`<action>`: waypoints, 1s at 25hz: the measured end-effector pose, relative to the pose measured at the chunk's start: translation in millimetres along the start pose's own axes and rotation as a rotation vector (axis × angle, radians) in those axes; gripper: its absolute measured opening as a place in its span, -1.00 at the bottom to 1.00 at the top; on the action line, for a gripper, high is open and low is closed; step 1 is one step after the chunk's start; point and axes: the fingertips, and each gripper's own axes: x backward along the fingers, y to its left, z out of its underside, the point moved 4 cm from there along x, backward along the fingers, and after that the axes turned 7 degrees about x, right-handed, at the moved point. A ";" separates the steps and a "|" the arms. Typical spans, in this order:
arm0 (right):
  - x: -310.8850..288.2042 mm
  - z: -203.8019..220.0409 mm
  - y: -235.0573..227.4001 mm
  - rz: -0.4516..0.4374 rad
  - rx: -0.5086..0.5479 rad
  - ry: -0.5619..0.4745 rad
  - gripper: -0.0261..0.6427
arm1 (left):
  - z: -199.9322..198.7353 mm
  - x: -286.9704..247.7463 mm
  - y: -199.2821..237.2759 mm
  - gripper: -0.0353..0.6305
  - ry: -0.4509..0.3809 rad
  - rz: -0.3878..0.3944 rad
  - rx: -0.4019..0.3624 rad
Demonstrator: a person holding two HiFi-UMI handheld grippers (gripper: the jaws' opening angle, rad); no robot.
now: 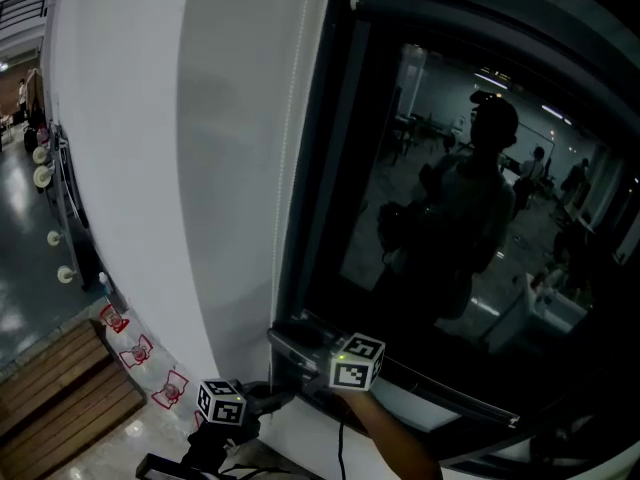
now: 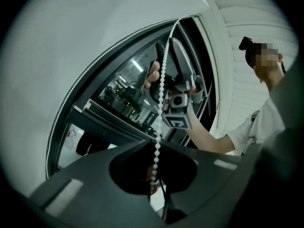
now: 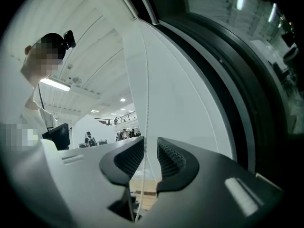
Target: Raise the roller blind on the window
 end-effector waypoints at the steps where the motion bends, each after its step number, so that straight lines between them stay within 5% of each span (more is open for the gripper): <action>1: -0.7 -12.9 1.6 -0.004 0.026 -0.011 -0.67 | -0.1 -0.5 -0.1 -0.90 -0.001 0.001 0.000; 25: -29.5 -210.6 45.6 -0.126 0.311 -0.204 -0.67 | 5.7 0.9 -0.7 -0.90 0.005 -0.004 0.016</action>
